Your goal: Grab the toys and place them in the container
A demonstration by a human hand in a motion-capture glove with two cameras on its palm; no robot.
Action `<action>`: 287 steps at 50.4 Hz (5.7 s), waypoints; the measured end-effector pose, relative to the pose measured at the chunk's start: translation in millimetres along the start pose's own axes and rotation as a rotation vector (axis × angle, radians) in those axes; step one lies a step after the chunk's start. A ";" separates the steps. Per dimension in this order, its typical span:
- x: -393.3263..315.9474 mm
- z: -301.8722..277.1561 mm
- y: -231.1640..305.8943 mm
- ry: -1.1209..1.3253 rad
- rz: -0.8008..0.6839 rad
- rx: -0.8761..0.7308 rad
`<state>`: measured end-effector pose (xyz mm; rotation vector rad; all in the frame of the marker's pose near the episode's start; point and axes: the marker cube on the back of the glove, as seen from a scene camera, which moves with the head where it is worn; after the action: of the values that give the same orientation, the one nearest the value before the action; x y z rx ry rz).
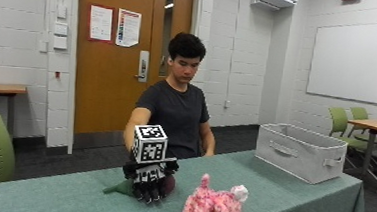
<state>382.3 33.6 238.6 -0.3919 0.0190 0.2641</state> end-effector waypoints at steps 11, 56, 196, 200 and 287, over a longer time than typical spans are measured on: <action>-8.4 -6.0 4.1 0.051 0.028 0.169; -230.7 -271.9 55.2 -0.036 -0.267 0.477; -198.7 -183.5 -102.9 0.077 -0.146 0.266; -185.9 -155.5 -121.0 0.054 -0.133 0.227; -270.2 -208.1 -59.6 -0.093 -0.312 0.356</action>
<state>143.6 -166.2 87.3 -0.0251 -0.0848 -0.0318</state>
